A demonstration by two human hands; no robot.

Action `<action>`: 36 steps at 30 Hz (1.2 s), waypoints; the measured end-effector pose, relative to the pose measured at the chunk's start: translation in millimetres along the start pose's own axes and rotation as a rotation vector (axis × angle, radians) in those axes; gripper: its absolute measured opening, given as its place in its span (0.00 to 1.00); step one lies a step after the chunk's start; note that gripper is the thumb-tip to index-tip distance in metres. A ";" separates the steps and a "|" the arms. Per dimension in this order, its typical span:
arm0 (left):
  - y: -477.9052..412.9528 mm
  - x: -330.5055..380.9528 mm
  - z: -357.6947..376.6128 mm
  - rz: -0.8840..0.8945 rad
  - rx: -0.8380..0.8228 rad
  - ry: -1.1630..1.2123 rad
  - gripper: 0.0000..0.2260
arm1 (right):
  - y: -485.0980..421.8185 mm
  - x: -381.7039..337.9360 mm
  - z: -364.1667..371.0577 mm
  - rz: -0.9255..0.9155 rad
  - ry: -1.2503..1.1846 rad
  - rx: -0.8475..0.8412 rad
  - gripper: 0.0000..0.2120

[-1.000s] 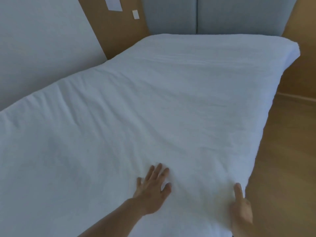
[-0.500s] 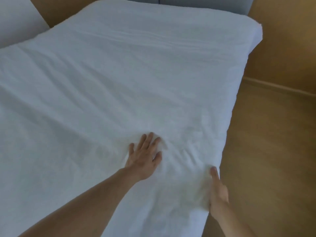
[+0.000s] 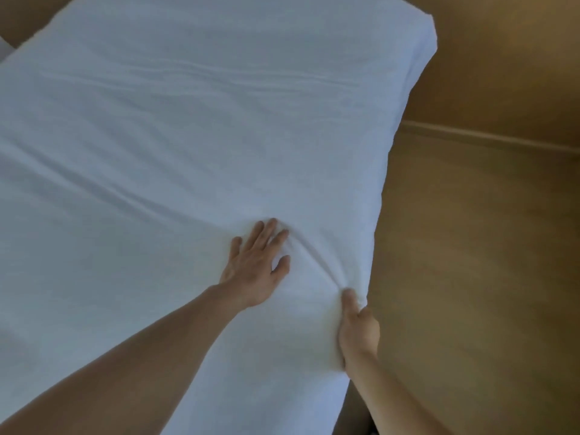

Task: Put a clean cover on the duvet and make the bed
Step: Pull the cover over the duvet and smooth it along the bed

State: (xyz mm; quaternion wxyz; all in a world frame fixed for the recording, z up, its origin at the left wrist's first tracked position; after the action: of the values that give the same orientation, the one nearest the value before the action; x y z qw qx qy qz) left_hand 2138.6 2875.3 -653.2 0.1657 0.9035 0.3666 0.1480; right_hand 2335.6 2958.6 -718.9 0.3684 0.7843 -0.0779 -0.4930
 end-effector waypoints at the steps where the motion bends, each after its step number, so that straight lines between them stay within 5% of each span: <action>1: -13.3 2.7 -6.5 -0.007 -0.004 0.001 0.27 | -6.1 -6.3 1.6 0.028 0.016 -0.017 0.24; 10: -87.6 22.5 -48.1 -0.090 0.113 0.004 0.39 | -140.9 -160.8 25.1 0.033 -0.183 -0.066 0.31; 14: -131.6 40.4 -61.5 -0.087 0.181 -0.007 0.38 | -157.6 -146.7 -4.1 -0.090 -0.064 0.068 0.21; 19: -187.9 36.5 -67.8 -0.040 0.244 -0.083 0.34 | -170.9 -145.5 0.8 -0.014 0.028 0.058 0.25; 27: -264.8 36.9 -98.6 -0.044 0.246 -0.049 0.36 | -272.8 -294.3 27.9 -0.056 -0.135 0.022 0.26; 32: -301.1 51.9 -116.9 -0.033 0.241 -0.012 0.36 | -289.3 -274.9 -9.4 -0.121 -0.042 0.228 0.19; 36: -336.0 60.4 -131.2 -0.056 0.228 0.008 0.37 | -293.3 -282.5 -10.6 -0.058 -0.035 0.162 0.24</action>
State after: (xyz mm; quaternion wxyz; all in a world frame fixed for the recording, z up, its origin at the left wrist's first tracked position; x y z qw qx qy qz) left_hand 1923.1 3170.6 -663.1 0.0645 0.9052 0.4070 0.1044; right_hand 2132.0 3311.1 -706.1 0.2881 0.8048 -0.1012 -0.5091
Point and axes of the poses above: each hand's wrist, its own y-axis away from the middle knuckle, its own z-axis out of the palm, x = y × z, the point moved 2 cm from there along -y, towards the middle knuckle, and after that the axes turned 4 degrees about -z, right-handed, at the moved point
